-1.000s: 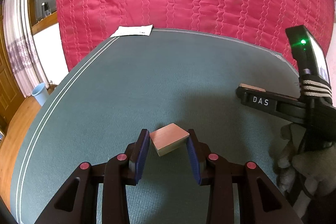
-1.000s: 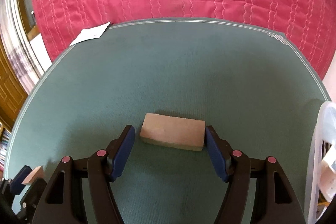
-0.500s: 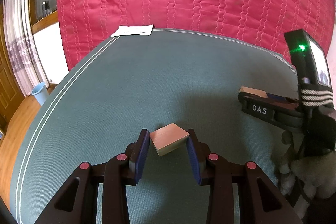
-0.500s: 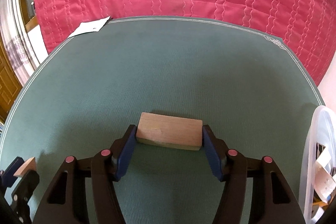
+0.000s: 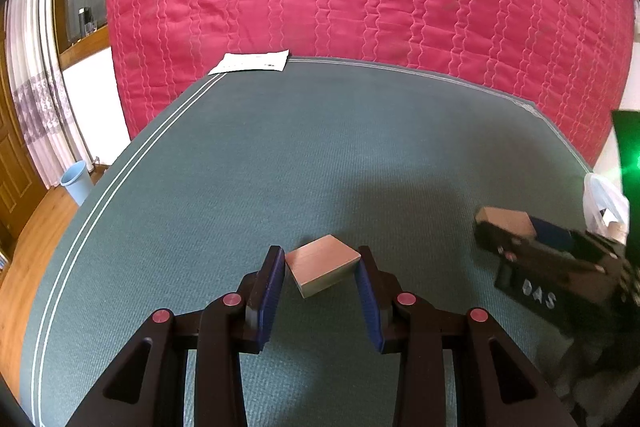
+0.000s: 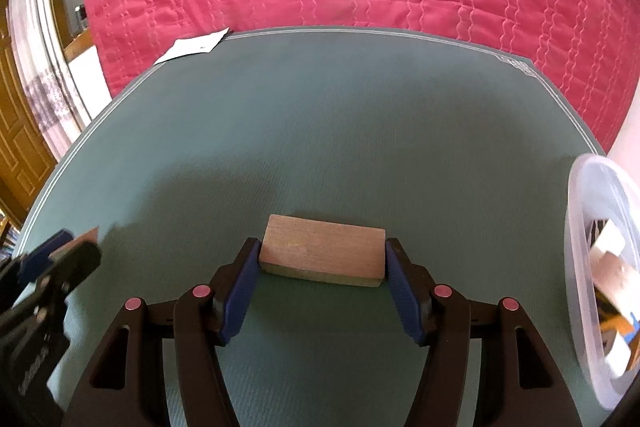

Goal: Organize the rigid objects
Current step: 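Carry the long tan block over the bowl and open the right tool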

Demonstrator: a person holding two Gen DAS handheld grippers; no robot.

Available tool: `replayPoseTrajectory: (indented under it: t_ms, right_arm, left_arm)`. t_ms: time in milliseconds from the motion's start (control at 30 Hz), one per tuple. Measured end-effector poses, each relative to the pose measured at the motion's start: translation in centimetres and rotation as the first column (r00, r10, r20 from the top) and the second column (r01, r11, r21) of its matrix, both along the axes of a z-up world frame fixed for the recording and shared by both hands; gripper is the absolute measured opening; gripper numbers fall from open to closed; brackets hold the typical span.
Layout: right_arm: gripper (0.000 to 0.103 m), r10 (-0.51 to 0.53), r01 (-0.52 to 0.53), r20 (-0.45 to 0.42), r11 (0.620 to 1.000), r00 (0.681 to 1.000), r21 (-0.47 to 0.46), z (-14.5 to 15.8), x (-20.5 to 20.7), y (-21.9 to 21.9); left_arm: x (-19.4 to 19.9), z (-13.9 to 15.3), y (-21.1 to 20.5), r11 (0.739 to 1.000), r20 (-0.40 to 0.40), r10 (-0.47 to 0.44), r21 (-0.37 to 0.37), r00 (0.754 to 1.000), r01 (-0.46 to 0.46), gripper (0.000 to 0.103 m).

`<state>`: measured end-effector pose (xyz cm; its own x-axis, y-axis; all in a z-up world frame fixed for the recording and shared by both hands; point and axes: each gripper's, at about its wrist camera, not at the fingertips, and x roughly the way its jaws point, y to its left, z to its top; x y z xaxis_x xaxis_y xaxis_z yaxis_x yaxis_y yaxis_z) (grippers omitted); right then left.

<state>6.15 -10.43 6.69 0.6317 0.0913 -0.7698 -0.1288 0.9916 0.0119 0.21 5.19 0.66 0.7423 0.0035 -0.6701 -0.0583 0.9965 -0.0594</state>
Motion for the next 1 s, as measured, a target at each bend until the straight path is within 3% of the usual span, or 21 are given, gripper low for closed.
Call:
replayPoseTrajectory:
  t_ms: [633,1000]
  right_arm:
    - [0.062,0.004,-0.005,0.027,0.998,1.000,0.056,0.5,-6.8,-1.5]
    - [0.062,-0.095,0.081,0.116,0.990,0.989,0.116,3.0,-10.0,-5.4]
  left_arm:
    - [-0.4,0.0,-0.7,1.000,0.007,-0.011,0.014,1.000,0.011,0.038]
    - [-0.4,-0.1,-1.0,1.000,0.000,-0.015,0.027,1.000,0.015,0.038]
